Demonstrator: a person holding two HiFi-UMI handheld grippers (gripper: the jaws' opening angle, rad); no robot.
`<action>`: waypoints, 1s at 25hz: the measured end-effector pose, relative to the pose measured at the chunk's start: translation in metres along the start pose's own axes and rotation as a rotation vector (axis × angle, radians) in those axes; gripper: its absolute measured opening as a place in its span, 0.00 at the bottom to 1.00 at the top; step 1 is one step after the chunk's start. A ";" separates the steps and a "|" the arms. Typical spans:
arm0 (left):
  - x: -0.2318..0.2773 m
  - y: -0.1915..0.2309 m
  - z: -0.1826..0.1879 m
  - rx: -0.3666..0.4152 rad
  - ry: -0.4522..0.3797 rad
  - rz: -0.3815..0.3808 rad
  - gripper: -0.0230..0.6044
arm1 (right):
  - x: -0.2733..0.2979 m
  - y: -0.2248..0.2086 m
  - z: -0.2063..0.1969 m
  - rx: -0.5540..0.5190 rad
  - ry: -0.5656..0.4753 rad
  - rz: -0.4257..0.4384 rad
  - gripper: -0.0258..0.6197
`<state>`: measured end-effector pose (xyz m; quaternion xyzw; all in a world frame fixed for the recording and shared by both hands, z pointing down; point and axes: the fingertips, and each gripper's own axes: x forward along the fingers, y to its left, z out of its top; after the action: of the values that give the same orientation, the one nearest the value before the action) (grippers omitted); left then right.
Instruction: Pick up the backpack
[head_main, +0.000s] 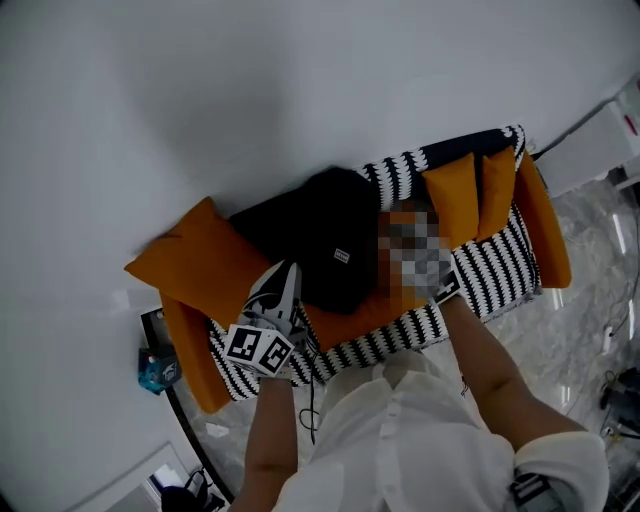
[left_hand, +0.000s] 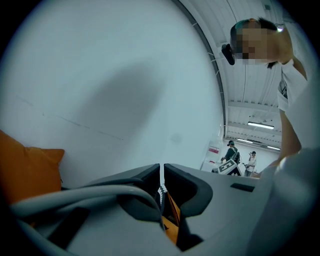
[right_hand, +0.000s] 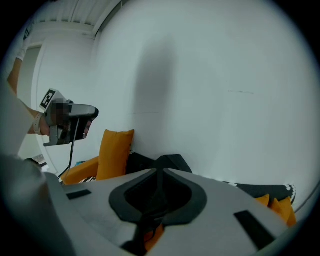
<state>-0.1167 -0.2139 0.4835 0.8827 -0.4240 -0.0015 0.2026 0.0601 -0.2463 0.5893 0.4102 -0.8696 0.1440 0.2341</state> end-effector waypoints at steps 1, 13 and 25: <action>0.003 0.004 -0.001 0.005 0.006 -0.002 0.11 | 0.006 -0.001 -0.002 0.003 0.007 -0.005 0.07; 0.021 0.028 -0.014 -0.015 0.061 -0.005 0.11 | 0.065 -0.033 -0.033 0.100 0.095 -0.077 0.19; 0.036 0.035 -0.028 -0.027 0.107 -0.018 0.11 | 0.117 -0.069 -0.069 0.196 0.219 -0.127 0.29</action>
<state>-0.1150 -0.2502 0.5281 0.8824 -0.4047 0.0381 0.2370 0.0689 -0.3338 0.7127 0.4672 -0.7929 0.2566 0.2951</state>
